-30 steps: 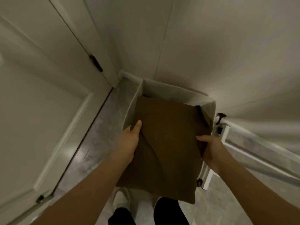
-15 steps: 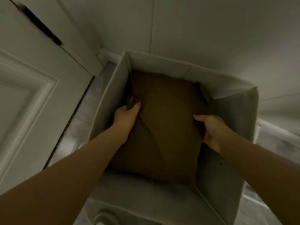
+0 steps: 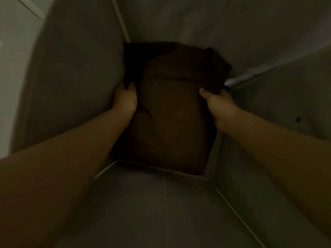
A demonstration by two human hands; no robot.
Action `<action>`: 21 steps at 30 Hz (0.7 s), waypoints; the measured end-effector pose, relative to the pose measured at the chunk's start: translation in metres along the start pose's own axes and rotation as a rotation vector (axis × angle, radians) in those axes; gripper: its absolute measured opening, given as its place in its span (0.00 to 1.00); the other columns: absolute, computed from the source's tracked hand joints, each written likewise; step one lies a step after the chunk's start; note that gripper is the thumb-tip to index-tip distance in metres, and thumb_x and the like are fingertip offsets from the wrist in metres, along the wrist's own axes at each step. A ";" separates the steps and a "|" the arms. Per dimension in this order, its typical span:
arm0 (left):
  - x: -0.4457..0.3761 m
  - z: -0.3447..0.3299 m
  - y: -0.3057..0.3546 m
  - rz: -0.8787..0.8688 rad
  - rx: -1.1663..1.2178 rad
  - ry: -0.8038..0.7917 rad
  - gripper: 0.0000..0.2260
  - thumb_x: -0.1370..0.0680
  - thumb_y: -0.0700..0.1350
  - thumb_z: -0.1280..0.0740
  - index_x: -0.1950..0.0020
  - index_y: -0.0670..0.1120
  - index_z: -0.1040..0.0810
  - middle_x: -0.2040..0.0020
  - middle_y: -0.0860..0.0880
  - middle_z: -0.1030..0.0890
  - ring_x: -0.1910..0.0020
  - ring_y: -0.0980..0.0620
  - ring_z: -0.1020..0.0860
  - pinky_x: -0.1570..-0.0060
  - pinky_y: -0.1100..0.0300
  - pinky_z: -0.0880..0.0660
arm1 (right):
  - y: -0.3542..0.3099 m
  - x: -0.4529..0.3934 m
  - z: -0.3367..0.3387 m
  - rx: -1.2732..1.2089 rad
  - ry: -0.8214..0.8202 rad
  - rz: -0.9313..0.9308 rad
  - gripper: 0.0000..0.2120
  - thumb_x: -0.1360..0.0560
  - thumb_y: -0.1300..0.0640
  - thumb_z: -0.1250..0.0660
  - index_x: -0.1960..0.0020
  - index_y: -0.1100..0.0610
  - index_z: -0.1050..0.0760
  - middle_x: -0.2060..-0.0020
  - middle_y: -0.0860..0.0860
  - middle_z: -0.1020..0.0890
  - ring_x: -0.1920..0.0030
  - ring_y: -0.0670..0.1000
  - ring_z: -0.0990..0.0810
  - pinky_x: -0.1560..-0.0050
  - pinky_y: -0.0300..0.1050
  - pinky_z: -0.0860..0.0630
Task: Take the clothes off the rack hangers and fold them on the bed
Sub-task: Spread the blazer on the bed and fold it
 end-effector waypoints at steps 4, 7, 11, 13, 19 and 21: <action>0.004 0.008 0.005 -0.044 -0.024 -0.025 0.23 0.20 0.53 0.40 0.27 0.44 0.34 0.32 0.45 0.28 0.35 0.47 0.28 0.34 0.55 0.33 | 0.002 0.006 0.005 0.115 0.050 0.010 0.33 0.23 0.48 0.38 0.23 0.53 0.49 0.28 0.51 0.35 0.30 0.55 0.34 0.32 0.49 0.36; 0.030 0.020 0.027 -0.084 -0.184 0.039 0.26 0.20 0.56 0.42 0.27 0.43 0.37 0.29 0.44 0.32 0.31 0.45 0.33 0.30 0.54 0.38 | -0.012 0.035 0.019 0.194 0.179 0.171 0.33 0.23 0.49 0.36 0.24 0.55 0.47 0.28 0.52 0.36 0.30 0.55 0.35 0.29 0.50 0.37; 0.106 0.025 0.062 -0.635 -0.673 0.178 0.29 0.21 0.54 0.39 0.24 0.44 0.43 0.25 0.41 0.40 0.27 0.43 0.40 0.30 0.52 0.42 | -0.022 0.082 0.025 0.548 0.178 0.387 0.34 0.24 0.47 0.36 0.24 0.54 0.47 0.28 0.52 0.39 0.29 0.53 0.38 0.30 0.47 0.39; 0.129 0.015 0.068 -0.906 -0.931 0.034 0.28 0.22 0.55 0.42 0.24 0.47 0.43 0.25 0.42 0.41 0.27 0.42 0.40 0.31 0.50 0.41 | -0.028 0.096 0.024 0.633 0.115 0.380 0.34 0.24 0.48 0.37 0.24 0.54 0.48 0.28 0.52 0.40 0.29 0.53 0.39 0.32 0.42 0.42; 0.149 0.038 0.076 -0.415 -1.454 -0.399 0.28 0.20 0.61 0.50 0.23 0.51 0.47 0.22 0.49 0.51 0.25 0.46 0.48 0.30 0.48 0.42 | -0.079 0.143 0.026 0.614 -0.041 0.280 0.29 0.23 0.49 0.38 0.26 0.55 0.43 0.30 0.52 0.35 0.35 0.52 0.31 0.42 0.38 0.37; 0.168 0.051 0.113 -0.505 -1.401 -0.275 0.27 0.20 0.61 0.50 0.24 0.51 0.44 0.23 0.49 0.46 0.27 0.46 0.42 0.33 0.49 0.37 | -0.105 0.168 0.027 0.635 -0.045 0.265 0.29 0.22 0.50 0.39 0.25 0.57 0.45 0.29 0.54 0.36 0.35 0.52 0.32 0.44 0.38 0.39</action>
Point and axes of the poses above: each hand's wrist, its own x-axis away from the middle knuckle, its own z-axis out of the back of the hand, y = z × x, the point moved 6 cm from there along -x, towards the middle knuckle
